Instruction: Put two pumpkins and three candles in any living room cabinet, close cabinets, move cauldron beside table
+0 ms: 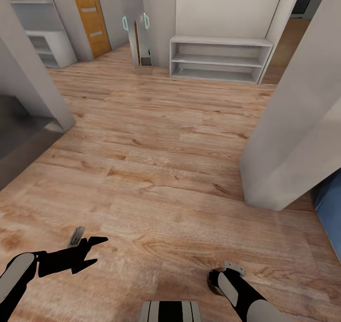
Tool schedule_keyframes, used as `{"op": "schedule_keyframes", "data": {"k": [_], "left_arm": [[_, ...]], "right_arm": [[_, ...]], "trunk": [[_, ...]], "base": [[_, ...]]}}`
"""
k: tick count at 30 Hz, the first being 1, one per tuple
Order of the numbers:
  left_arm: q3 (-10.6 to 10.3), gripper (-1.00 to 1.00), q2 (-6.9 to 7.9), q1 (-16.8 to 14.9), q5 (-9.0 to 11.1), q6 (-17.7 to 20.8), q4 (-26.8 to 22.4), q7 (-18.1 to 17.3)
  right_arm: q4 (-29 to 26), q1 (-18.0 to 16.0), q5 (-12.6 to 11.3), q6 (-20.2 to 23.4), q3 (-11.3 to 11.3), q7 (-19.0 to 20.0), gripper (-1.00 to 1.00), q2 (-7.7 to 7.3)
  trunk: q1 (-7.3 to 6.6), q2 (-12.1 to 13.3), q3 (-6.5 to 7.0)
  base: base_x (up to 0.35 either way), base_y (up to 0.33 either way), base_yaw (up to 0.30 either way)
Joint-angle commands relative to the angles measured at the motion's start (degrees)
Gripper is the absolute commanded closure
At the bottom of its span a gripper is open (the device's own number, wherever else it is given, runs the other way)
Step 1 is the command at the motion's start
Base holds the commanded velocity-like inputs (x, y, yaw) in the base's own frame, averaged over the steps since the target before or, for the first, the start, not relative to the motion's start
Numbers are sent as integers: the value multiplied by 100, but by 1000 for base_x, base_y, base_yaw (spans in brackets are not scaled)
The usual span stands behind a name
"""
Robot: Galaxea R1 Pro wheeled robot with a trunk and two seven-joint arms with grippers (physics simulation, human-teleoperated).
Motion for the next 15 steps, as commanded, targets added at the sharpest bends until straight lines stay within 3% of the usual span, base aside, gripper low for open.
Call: {"op": "schedule_keyframes", "data": {"k": [1, 11, 15], "left_arm": [[-2, -100, 0, -2, 2, 1, 0, 0], [2, -100, 1, -2, 26, 6, 0, 0], [2, -100, 2, -2, 31, 8, 0, 0]], "right_arm": [[10, 6, -148, -38, -18, 53, 100, -1], [10, 6, -148, -39, -18, 53, 100, -1], [10, 6, -148, -38, -18, 53, 100, -1]], "trunk": [[3, 1, -1], [3, 1, -1], [-5, 5, 65]], "base": [[0, 0, 0], [0, 0, 0], [0, 0, 0]]}}
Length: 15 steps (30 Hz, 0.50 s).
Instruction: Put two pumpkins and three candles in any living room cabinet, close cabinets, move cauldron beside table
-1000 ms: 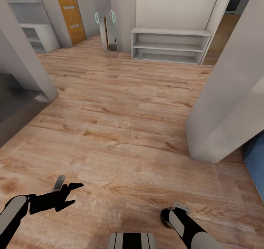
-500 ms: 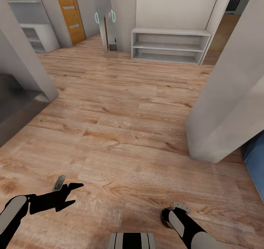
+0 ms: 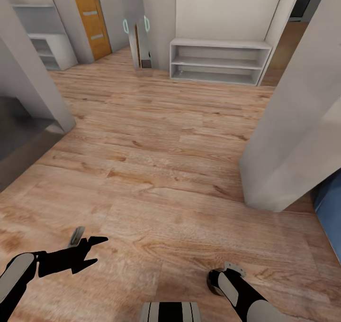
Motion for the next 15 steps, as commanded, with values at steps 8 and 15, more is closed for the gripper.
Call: {"op": "schedule_keyframes", "data": {"k": [8, 15], "left_arm": [[-3, -100, -2, -1, 1, 0, 0, 0], [-8, -100, -2, 2, 1, 0, 0, 0]], "right_arm": [[0, 0, 0, -1, 0, 3, 100, 0], [0, 0, -2, 0, -3, 9, 100, 0]], "trunk": [[-13, 7, 111], [-31, 16, 266]], "base": [[0, 0, 0], [0, 0, 0]]}}
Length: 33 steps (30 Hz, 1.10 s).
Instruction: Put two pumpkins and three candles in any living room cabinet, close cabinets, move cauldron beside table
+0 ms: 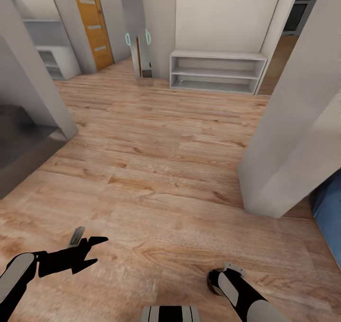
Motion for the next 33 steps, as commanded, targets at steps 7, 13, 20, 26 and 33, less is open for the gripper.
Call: {"op": "schedule_keyframes", "data": {"k": [7, 13, 20, 26, 33], "left_arm": [[12, -100, -7, -6, -53, -6, 0, 28], [-196, -100, -39, -17, -480, -59, 0, 211], [-245, -100, -73, -24, -684, -77, 0, 911], [-260, -100, -79, -24, -688, -77, -9, 993], [-265, -100, -38, -24, -708, -72, -27, 993]], "right_arm": [[-62, 1, -18, 6, 6, 54, 100, -10], [-72, 1, -14, 21, 9, 61, 100, -18], [-78, 1, -21, 52, -12, 58, 100, -14], [-362, 5, -37, 161, -6, 44, 100, -11], [-1365, 6, -17, 1400, 1, -50, 100, 443]], "trunk": [[-18, 10, 156], [-33, 18, 289], [-51, 27, 444], [-67, 35, 577], [-85, 44, 732]], "base": [[0, 0, 0], [0, 0, 0], [0, 0, 0], [0, 0, 0], [0, 0, 0]]}}
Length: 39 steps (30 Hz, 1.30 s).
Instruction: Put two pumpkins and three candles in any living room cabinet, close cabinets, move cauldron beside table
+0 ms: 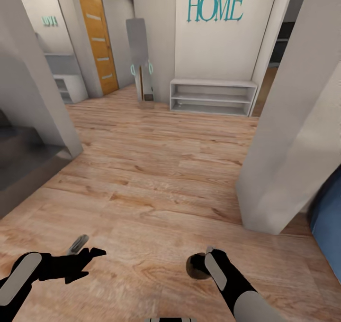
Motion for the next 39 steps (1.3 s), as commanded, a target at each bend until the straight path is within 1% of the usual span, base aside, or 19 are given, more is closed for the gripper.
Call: {"op": "schedule_keyframes", "data": {"k": [1, 2, 4, 7, 11, 15, 17, 18, 20, 31, 35, 39], "left_arm": [[2, -100, 7, 2, -13, -2, -4, 3], [4, -100, 10, 2, -24, -3, -3, 2], [18, -100, 20, 0, -102, -5, -3, 4], [44, -100, 33, -17, -240, -6, -6, 8], [53, -100, 35, -37, -327, -6, -18, 9], [58, -100, 41, -48, -359, -6, -180, 38], [74, -100, 101, -50, -365, -6, -238, 177], [95, -100, 133, -50, -362, -6, -274, 407], [104, -100, 141, -51, -364, -6, -286, 535], [113, -100, 175, -65, -367, 2, -292, 598], [116, -100, 171, -68, -368, 2, -292, 599], [117, -100, 174, -68, -368, 2, -292, 599]], "right_arm": [[-161, -7, 111, 149, -6, -83, 100, 84], [-253, -10, 113, 193, -6, -131, 100, 116], [-653, -17, 95, 354, -11, -330, 100, 178], [-1009, -49, 57, 645, -14, -470, 100, 178], [-1113, -161, 34, 910, -15, -518, 100, 178], [-1144, -184, 59, 991, -10, -529, 100, 178], [-1147, -187, 89, 998, -8, -534, 100, 178], [-1150, -188, 96, 1015, -7, -531, 100, 178], [-1150, -188, 92, 1029, -6, -529, 100, 178], [-1157, -188, 101, 1020, 18, -537, 100, 178], [-1158, -188, 100, 1021, 161, -530, 100, 178], [-1159, -192, 70, 1044, 209, -519, 100, 178]], "trunk": [[-2, 2, 22], [-4, 3, 44], [-10, 6, 89], [-17, 10, 155], [-28, 15, 244], [-39, 22, 332], [-83, 102, 368], [-104, 142, 386], [-148, 223, 422], [-390, 664, 620], [-478, 824, 691], [-566, 985, 745]], "base": [[0, 0, 0], [0, 0, 0], [0, 0, 0], [-18, 0, 0], [-188, 0, 0], [-120, 0, 0], [-29, 0, 0], [-7, 0, 0], [-3, 0, 0], [0, 0, 0], [0, 0, 4], [0, 0, 77]]}}
